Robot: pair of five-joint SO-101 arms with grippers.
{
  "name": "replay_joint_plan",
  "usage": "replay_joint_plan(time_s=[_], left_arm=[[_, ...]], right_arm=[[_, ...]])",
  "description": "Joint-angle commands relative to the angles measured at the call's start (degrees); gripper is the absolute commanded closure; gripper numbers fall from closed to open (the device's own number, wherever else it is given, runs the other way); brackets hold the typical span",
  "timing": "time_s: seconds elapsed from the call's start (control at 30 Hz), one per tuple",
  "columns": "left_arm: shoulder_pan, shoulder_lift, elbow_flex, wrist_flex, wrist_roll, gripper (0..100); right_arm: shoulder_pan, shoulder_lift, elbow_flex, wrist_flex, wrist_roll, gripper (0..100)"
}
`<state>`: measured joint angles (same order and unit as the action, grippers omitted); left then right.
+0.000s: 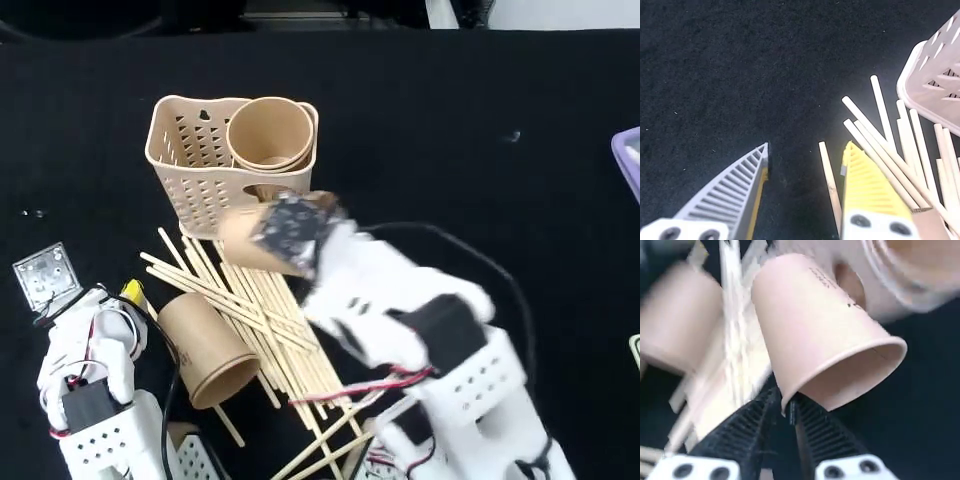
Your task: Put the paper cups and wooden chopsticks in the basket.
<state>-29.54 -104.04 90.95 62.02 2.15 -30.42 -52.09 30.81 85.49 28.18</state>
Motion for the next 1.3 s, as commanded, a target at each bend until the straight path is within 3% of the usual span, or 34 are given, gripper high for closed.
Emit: replay_joint_plan(time_s=[0.0, 0.2, 0.37, 0.67, 0.87, 1.1, 1.27], left_arm=[[-0.31, -0.35, -0.48, -1.32, -0.18, 76], [-0.31, -0.35, -0.4, -1.76, -0.18, 76], [-0.22, -0.35, -0.4, -2.11, -0.18, 76], [-0.22, -0.35, -0.4, -2.02, -0.18, 76], [-0.22, -0.35, -0.4, -2.02, -0.18, 76], [-0.4, -0.35, -0.4, -2.02, -0.18, 76], [-0.4, -0.35, -0.4, -2.02, -0.18, 76]], right_arm=[[15.3, -1.8, -3.3, 8.7, 11.08, 98.8], [34.55, -1.63, -3.12, 15.21, 27.96, 98.8], [44.13, 1.89, 0.66, 7.65, 33.93, 98.8], [40.35, 11.47, 8.31, -3.52, 32.7, 97.4], [31.91, 11.91, 8.84, -5.98, 21.98, 81.8], [20.84, 11.91, 12.88, -10.73, 17.93, 90.0], [21.01, 11.47, 10.59, -9.85, 17.93, 98.6]])
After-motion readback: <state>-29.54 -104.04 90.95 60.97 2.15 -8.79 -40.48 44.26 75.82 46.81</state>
